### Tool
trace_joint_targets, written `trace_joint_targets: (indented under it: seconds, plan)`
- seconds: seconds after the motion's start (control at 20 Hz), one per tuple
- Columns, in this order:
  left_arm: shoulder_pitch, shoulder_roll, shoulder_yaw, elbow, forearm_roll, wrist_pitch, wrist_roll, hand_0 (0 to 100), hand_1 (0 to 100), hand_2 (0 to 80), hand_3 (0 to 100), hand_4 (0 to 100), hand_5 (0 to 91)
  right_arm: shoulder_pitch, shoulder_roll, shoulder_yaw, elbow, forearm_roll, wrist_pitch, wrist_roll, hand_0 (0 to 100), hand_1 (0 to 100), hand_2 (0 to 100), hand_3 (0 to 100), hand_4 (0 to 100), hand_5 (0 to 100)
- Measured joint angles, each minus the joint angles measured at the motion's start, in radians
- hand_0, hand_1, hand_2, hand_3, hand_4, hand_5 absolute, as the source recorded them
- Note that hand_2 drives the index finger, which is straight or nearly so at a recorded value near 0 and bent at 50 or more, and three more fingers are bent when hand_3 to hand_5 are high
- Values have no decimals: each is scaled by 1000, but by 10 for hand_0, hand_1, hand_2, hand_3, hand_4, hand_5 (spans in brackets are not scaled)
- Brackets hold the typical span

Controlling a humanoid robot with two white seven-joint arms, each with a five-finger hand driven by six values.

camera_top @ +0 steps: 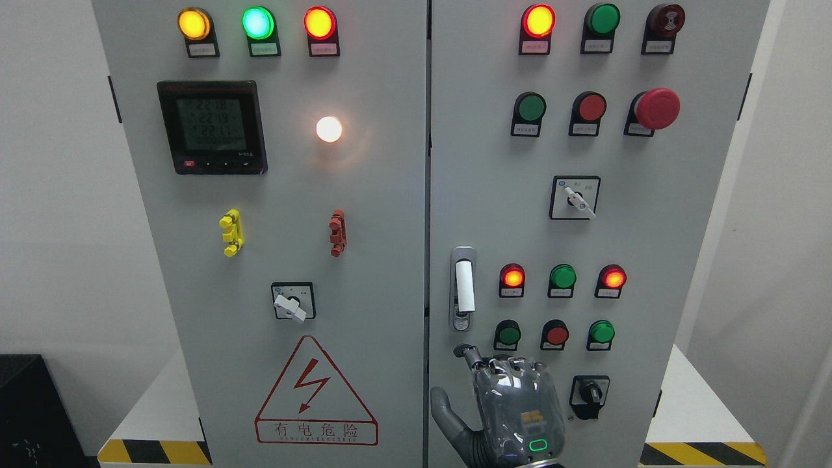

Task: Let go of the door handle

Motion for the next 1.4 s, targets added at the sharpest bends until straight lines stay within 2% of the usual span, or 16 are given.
trace_joint_targets:
  seconds: [0.15,0.4,0.9,1.15,1.3,1.4]
  plan:
    - [0,0,0,0,0,0,0,0,0,21,90,12,0,1,2,-2,-13,0,0,0,438,379,398,989,892,922]
    - [0,0,0,0,0,0,0,0,0,22,90,12,0,2,4,-10,-40,-1,4,-1,345,378,488,1000,889,913]
    - [0,0,0,0,0,0,0,0,0,22,88,13,0,-31,12,-41,-71,-1,17,1,43,345,626,1000,877,888]
    - [0,0,0,0,0,0,0,0,0,22,88,12,0,-88,14,-56,-68,1,33,23,16,364,673,1000,879,882]
    - [0,0,0,0,0,0,0,0,0,22,88,11,0,-121,15,-62,-60,1,46,34,17,368,706,1000,954,884]
    - [0,0,0,0,0,0,0,0,0,22,89,12,0,-139,15,-64,-54,0,54,37,17,367,745,1000,967,889]
